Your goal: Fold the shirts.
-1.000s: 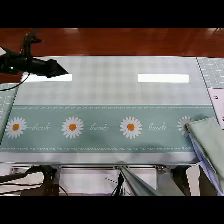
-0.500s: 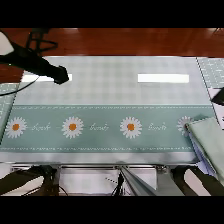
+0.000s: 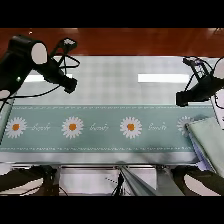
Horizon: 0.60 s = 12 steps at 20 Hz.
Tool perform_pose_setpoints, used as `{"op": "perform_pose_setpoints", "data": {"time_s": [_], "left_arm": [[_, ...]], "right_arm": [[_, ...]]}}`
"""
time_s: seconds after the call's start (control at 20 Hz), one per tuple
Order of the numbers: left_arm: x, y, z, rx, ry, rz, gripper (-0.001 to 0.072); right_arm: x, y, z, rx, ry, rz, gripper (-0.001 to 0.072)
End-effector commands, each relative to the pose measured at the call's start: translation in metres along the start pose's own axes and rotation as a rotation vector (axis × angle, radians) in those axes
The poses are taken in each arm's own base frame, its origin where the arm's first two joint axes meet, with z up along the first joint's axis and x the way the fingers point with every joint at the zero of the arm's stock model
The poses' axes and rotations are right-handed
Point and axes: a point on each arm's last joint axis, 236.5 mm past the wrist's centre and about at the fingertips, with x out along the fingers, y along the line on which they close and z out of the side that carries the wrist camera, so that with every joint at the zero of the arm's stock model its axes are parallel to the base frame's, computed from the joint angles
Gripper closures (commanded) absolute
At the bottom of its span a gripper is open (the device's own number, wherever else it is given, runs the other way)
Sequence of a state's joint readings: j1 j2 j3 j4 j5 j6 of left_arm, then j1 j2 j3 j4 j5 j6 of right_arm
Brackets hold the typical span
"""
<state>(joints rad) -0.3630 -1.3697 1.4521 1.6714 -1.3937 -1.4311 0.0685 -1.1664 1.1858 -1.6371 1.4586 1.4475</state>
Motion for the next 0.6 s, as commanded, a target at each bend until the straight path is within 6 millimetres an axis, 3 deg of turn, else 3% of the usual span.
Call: {"op": "perform_pose_setpoints", "data": {"time_s": [0.0, 0.35, 0.55], "left_arm": [[0.010, -0.001, -0.002, 0.003, 0.032, 0.006, -0.0013], [0.024, -0.004, -0.003, 0.002, 0.061, -0.013, -0.0013], [0.020, -0.007, 0.005, -0.147, -0.017, -0.054, -0.0013]], "right_arm": [[0.005, 0.006, 0.002, -0.023, 0.013, 0.001, 0.0099], [0.004, 0.013, 0.002, -0.001, 0.009, 0.031, 0.0099], [0.004, 0.014, 0.015, 0.002, -0.044, 0.033, 0.0099]]}}
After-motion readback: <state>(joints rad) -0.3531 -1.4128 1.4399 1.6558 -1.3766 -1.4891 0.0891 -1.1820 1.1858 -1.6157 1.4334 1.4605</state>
